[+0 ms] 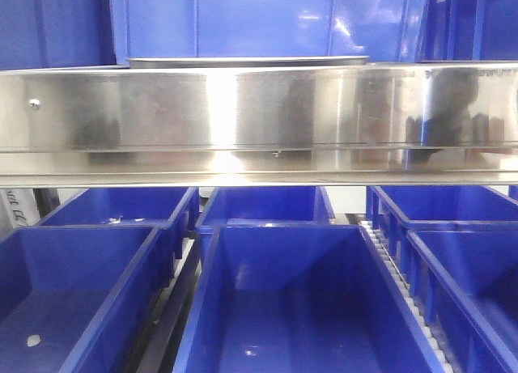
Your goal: Stack silver trays without gaps
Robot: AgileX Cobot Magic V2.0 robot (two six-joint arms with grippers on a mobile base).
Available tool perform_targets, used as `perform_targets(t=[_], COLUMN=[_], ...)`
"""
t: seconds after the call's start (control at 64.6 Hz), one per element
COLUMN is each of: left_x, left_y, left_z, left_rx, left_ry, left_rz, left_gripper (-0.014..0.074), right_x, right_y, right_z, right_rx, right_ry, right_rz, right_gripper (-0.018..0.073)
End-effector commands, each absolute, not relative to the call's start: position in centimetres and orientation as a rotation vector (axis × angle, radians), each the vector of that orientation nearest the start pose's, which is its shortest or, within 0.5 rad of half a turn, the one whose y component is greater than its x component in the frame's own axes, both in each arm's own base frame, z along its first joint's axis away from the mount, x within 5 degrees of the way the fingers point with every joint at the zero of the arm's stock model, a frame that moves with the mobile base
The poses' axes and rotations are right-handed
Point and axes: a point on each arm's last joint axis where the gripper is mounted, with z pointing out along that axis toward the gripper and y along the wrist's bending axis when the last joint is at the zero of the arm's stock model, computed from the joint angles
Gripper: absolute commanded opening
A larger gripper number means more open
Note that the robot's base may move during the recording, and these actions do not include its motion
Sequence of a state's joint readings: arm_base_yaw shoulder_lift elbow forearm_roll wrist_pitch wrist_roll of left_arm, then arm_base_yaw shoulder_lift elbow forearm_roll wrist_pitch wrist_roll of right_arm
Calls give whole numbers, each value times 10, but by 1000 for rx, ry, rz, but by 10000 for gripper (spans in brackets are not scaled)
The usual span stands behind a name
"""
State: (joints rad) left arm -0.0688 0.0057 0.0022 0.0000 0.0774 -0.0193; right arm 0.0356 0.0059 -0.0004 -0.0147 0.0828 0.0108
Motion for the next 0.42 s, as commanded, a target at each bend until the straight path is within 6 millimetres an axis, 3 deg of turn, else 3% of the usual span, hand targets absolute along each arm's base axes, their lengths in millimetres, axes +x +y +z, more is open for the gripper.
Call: perform_targets(t=[0.0, 0.403], left_x=[56, 56], left_y=[-4, -4], left_z=[208, 208], left_rx=[36, 36], left_ry=[1542, 1542], left_rz=[-80, -80], left_gripper=[-8, -8], right_x=[56, 56], right_y=[2, 2], right_z=[208, 208], right_rx=[-27, -27], right_ry=[1543, 1543], right_rz=[19, 19], right_gripper=[-81, -81])
